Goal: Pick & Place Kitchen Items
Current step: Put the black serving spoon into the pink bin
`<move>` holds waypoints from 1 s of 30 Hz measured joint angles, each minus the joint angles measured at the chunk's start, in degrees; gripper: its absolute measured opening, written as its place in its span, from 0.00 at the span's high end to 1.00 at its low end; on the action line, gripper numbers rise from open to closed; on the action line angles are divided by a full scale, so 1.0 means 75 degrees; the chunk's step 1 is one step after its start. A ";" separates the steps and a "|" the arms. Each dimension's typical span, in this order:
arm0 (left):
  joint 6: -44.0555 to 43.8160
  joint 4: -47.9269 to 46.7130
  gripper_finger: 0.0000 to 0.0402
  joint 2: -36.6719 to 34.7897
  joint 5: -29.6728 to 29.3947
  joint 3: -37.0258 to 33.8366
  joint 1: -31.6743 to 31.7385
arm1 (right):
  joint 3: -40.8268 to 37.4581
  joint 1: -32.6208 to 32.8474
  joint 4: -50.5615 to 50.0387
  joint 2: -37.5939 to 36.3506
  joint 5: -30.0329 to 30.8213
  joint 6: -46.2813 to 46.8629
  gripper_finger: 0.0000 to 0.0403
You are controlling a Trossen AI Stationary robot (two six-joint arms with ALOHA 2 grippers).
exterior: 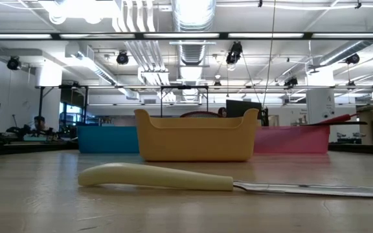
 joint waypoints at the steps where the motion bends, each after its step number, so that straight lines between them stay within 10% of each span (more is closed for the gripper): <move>1: 0.0025 -0.0334 0.51 -0.0151 -0.0243 0.0000 0.0001 | 0.0179 -0.0003 -0.0753 -0.0063 0.0286 0.0374 0.97; 9: -0.0147 -0.1603 0.50 -0.0548 -0.0924 -0.0171 0.0007 | 0.1483 -0.0281 -0.7129 -0.0131 0.0906 0.4083 0.97; 14: -0.0167 -0.1570 0.50 -0.0472 -0.0931 -0.0413 0.0009 | 0.1055 -0.0793 -0.6702 -0.0485 -0.1417 0.4082 0.97; 30: -0.0182 -0.1651 0.50 -0.0315 -0.0975 -0.0629 0.0009 | -0.1340 -0.3488 -0.7130 -0.1014 -0.2730 0.4310 0.97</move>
